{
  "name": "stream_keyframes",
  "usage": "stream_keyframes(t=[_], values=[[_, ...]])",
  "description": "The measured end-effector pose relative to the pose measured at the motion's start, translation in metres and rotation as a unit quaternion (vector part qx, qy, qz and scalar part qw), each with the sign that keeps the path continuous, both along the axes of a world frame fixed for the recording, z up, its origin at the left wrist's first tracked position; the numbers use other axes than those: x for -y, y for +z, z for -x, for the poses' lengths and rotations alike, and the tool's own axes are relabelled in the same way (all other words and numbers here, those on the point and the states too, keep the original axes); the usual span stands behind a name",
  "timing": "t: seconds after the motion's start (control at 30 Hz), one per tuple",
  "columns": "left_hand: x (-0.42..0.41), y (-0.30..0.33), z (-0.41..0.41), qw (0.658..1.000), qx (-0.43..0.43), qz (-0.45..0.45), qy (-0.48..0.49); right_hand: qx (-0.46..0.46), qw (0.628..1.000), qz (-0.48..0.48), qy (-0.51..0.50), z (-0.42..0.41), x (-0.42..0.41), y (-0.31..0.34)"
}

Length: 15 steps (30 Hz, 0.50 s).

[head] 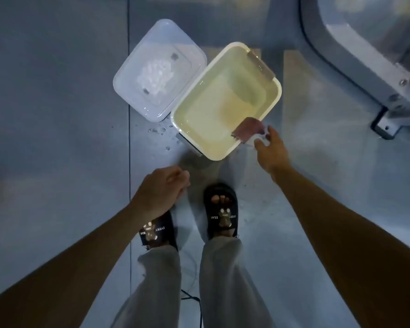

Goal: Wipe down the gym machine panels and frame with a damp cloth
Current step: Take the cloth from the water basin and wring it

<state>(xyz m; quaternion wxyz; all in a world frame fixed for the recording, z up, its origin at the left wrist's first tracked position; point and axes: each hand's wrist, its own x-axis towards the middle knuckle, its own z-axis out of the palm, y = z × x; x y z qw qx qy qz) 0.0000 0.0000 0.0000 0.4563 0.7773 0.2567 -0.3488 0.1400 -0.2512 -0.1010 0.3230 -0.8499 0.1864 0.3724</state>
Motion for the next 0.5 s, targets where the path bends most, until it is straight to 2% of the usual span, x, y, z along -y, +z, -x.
stream_keyframes(t=[0.17, 0.27, 0.4, 0.5], values=[[0.018, -0.037, -0.022, 1.000, 0.008, 0.016, 0.000, 0.068, 0.997, -0.048, -0.009, -0.022, -0.004, -0.026], [0.022, -0.037, -0.026, 1.000, 0.004, 0.019, -0.010, 0.082, 0.996, -0.016, 0.017, -0.020, 0.005, -0.031], [0.025, -0.011, -0.026, 0.999, 0.005, 0.026, -0.018, 0.110, 0.993, 0.008, 0.033, -0.019, 0.015, 0.003], [0.021, 0.034, -0.027, 0.999, 0.014, 0.037, -0.018, 0.116, 0.991, -0.025, 0.057, -0.010, 0.012, 0.066]])
